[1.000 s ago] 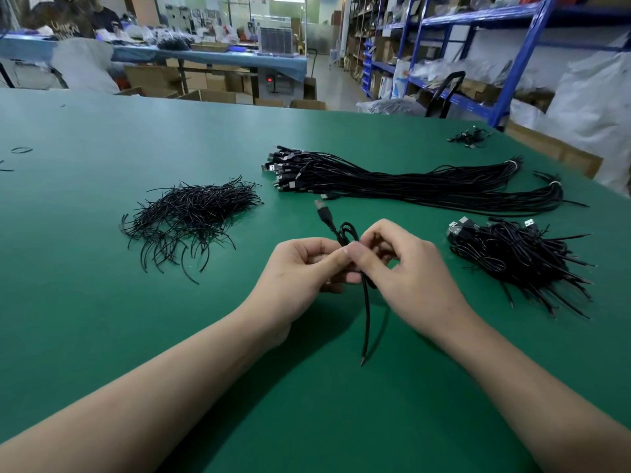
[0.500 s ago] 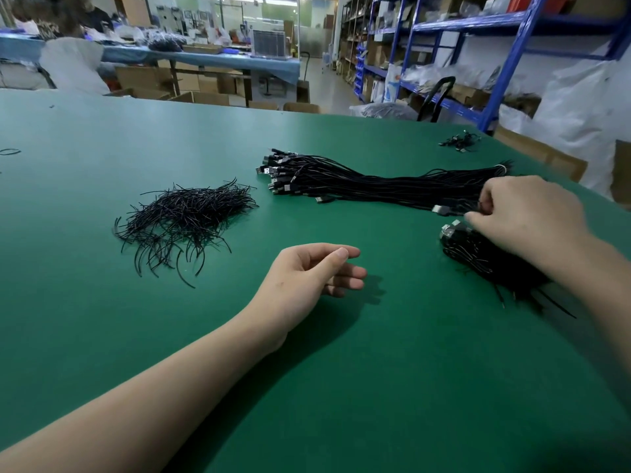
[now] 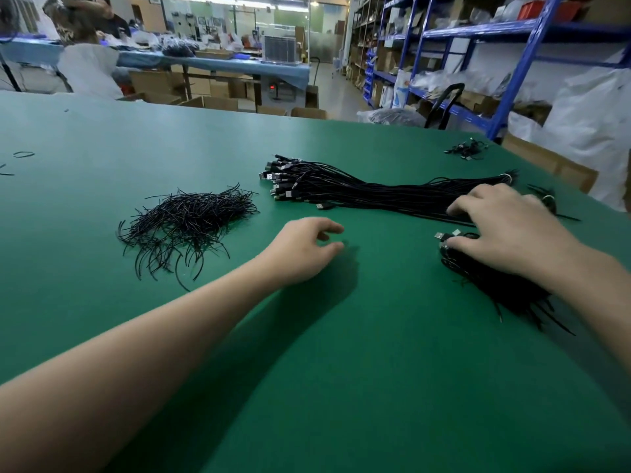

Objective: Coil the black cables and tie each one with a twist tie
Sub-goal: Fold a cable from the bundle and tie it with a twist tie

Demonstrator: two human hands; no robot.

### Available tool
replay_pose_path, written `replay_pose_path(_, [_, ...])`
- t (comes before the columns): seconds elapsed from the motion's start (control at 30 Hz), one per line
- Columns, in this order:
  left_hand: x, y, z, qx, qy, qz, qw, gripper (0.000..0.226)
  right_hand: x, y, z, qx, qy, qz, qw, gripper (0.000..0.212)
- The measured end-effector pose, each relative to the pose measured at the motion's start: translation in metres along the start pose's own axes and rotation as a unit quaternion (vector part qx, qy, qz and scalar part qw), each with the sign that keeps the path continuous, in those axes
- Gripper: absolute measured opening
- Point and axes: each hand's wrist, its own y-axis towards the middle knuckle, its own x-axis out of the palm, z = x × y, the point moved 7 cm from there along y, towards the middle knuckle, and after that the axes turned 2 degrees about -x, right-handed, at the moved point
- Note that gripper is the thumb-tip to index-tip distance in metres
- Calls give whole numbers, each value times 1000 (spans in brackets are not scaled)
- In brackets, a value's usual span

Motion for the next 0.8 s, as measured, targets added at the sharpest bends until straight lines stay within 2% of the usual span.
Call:
replay_pose_path(0.1, [0,38,-9,-2,92,32,995,41,7,6,-24,-35,4,-15,999,54])
replay_pose_path(0.3, [25,94,-23,7,237,10,971,47,41,42,-39,-30,85,-87,992,62])
replay_pose_path(0.47, [33,112,-19,20,333,41,942,40,73,77,-54,30,216,-127,968,93])
replay_pose_path(0.53, [36,114,-14,26,340,49,939,36,85,90,-63,47,238,-109,964,94])
replay_pose_path(0.7, [26,106,-6,44,316,32,947,25,101,116,-69,108,268,-6,957,84])
replay_pose_path(0.8, [13,96,-15,15,321,-29,947,25,119,126,-68,140,281,-23,949,77])
